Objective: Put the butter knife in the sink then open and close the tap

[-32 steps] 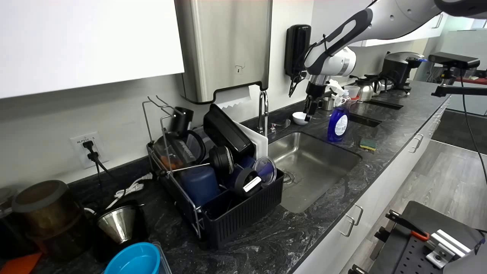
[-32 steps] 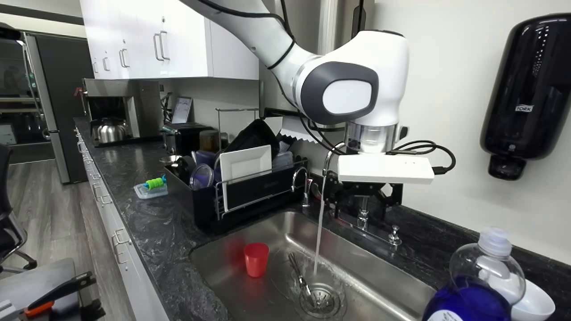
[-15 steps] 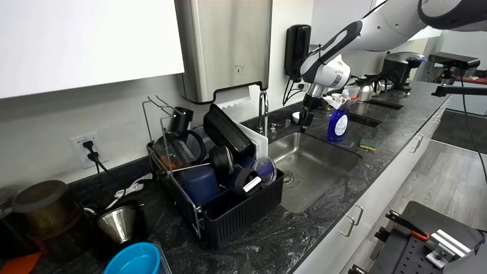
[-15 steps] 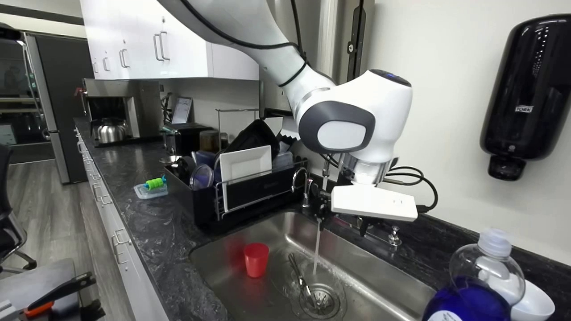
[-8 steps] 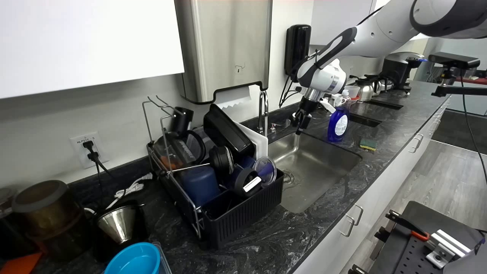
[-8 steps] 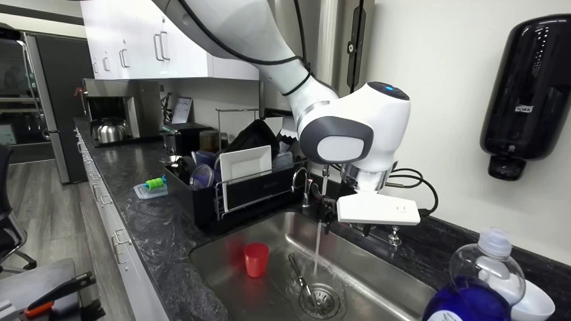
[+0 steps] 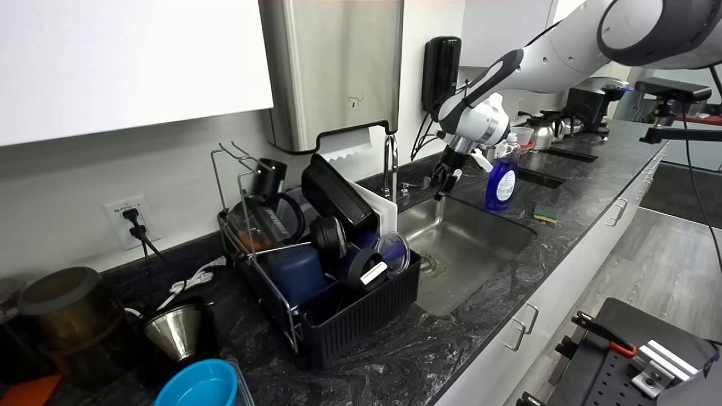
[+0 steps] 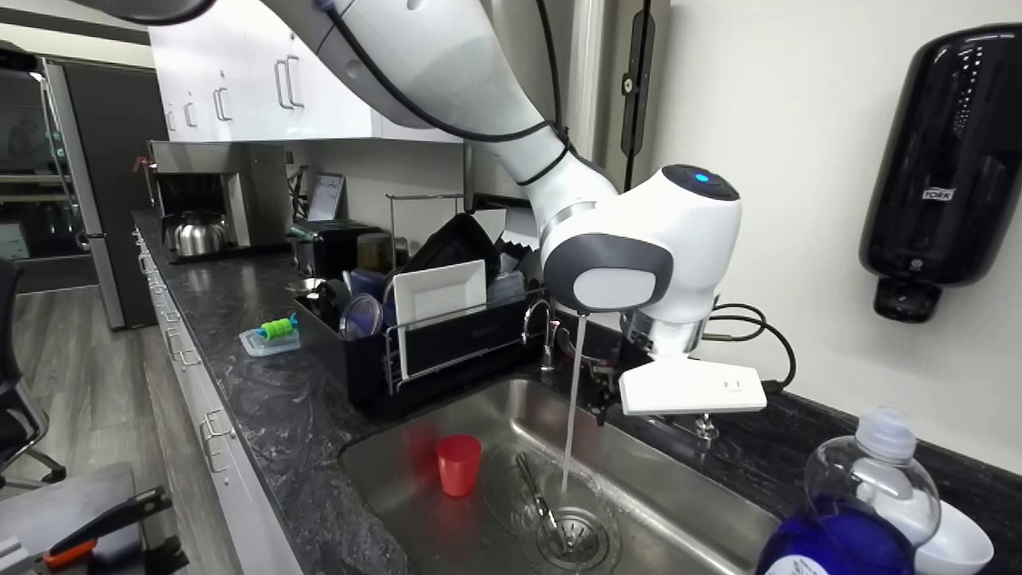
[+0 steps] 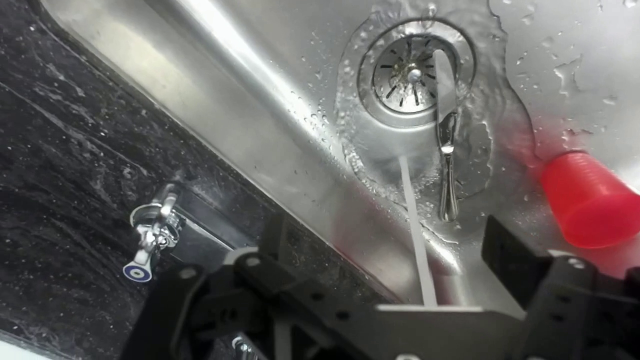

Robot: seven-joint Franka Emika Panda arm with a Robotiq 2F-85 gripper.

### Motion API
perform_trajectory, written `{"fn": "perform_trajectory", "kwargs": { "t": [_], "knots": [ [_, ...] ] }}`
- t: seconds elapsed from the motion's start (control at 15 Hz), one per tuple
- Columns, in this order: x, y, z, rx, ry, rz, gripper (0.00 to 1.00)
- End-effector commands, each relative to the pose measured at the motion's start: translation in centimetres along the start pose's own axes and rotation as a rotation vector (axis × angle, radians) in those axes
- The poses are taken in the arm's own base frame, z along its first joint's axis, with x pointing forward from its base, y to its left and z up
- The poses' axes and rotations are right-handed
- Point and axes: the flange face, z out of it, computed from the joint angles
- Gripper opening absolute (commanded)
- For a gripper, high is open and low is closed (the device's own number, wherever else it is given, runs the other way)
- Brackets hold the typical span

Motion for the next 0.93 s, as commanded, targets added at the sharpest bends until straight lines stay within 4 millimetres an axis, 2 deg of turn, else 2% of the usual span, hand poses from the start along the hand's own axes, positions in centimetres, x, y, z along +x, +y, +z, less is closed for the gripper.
{"fn": "perform_trajectory", "kwargs": {
  "t": [0.0,0.87],
  "knots": [
    [-0.1,1.1,0.6,-0.035,0.042,-0.027,1.00],
    [-0.6,2.8,1.8,-0.110,0.112,-0.084,1.00]
  ]
}}
